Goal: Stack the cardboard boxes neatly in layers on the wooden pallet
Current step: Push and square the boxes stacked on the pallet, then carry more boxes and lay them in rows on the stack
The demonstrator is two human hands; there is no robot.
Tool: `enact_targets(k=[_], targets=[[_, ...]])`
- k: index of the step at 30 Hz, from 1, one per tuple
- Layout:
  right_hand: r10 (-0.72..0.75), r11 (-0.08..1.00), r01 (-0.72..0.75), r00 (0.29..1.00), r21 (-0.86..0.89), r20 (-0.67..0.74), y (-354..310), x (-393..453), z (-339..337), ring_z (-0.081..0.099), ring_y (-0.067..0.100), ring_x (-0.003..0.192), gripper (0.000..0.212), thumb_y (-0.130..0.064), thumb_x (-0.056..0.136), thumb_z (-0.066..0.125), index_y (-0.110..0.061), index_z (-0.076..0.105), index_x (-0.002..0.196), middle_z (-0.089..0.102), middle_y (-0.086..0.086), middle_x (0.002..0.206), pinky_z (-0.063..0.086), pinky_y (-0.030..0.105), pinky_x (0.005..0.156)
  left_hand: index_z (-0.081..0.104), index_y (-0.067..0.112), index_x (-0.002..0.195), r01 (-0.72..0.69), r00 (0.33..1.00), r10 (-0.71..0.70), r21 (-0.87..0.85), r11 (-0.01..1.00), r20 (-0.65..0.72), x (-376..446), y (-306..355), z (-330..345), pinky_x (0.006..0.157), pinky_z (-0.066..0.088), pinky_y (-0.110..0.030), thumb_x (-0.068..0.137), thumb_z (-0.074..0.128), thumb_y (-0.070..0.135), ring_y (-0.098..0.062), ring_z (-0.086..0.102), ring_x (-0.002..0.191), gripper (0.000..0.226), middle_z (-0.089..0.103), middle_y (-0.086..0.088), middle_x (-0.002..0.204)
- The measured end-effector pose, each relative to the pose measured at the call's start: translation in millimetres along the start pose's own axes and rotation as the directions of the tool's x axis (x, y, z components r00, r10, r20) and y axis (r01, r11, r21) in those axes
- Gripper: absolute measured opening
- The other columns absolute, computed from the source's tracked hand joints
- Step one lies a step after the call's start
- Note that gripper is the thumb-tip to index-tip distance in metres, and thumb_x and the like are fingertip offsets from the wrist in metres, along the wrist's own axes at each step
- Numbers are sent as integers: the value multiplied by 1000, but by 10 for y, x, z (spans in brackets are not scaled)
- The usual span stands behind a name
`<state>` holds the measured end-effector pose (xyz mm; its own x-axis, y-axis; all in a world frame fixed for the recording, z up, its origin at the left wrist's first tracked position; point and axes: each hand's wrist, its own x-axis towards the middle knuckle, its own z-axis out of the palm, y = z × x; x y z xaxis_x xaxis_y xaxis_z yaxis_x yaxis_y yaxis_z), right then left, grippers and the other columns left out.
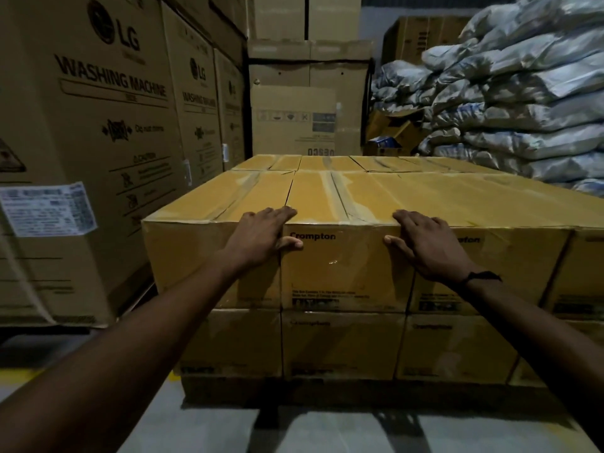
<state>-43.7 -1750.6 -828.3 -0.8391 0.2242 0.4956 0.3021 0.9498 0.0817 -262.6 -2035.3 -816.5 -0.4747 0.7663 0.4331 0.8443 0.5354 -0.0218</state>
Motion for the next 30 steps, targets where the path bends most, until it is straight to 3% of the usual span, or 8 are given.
enact_targets(k=[6, 11, 14, 17, 20, 25, 30], targets=[[-7, 1000, 6, 999, 25, 41, 10, -12, -19, 43, 29, 142, 71, -61, 104, 20, -11, 39, 152, 45, 12, 155, 34, 50, 115, 25, 28, 160, 22, 998, -21, -1, 1000, 53, 25, 1, 20, 118, 28, -50, 92, 45, 73, -25, 28, 152, 84, 27, 1, 168], [-17, 996, -4, 971, 85, 239, 34, 6, -248, 22, 27, 155, 82, -67, 101, 12, -12, 21, 161, 23, 11, 168, 21, 48, 124, 6, 26, 164, 33, 953, -24, -25, 999, 303, 38, 9, -246, 124, 15, -59, 93, 42, 71, -30, 7, 158, 92, 3, 0, 172], [25, 982, -86, 942, 170, 333, 66, 95, -620, 15, 26, 157, 84, -70, 102, 20, -14, 12, 163, 14, 9, 170, 18, 47, 126, -4, 23, 164, 83, 907, -60, -35, 996, 417, 90, 47, -614, 126, 7, -57, 93, 42, 73, -28, -4, 158, 98, -9, -1, 172], [64, 965, -153, 927, 214, 370, 107, 203, -1147, 22, 29, 154, 85, -71, 100, 21, -14, 17, 163, 20, 10, 169, 26, 50, 123, 9, 21, 164, 117, 901, -65, -96, 988, 429, 159, 90, -1138, 125, 12, -53, 95, 43, 71, -27, 13, 157, 91, 11, -3, 172], [56, 959, -164, 909, 232, 413, 165, 196, -1830, 27, 29, 152, 76, -62, 103, 35, -16, 21, 162, 20, 9, 169, 31, 50, 121, 22, 23, 161, 108, 911, -28, -170, 979, 411, 182, 186, -1843, 119, 21, -51, 98, 45, 65, -26, 34, 149, 79, 32, -5, 165], [108, 926, -257, 883, 277, 458, 345, 189, -3166, 38, 33, 145, 67, -57, 104, 41, -18, 31, 158, 24, 7, 168, 40, 52, 112, 32, 28, 156, 181, 854, -38, -227, 957, 518, 322, 547, -3013, 111, 36, -53, 92, 34, 77, -28, 49, 137, 81, 48, -5, 156], [234, 857, -420, 834, 299, 499, 661, 10, -4636, 50, 32, 134, 68, -61, 102, 40, -17, 38, 155, 32, 8, 164, 46, 45, 106, 41, 27, 151, 262, 840, -15, -381, 887, 543, 442, 1194, -4160, 106, 42, -51, 97, 43, 71, -29, 53, 133, 69, 53, -5, 150]])
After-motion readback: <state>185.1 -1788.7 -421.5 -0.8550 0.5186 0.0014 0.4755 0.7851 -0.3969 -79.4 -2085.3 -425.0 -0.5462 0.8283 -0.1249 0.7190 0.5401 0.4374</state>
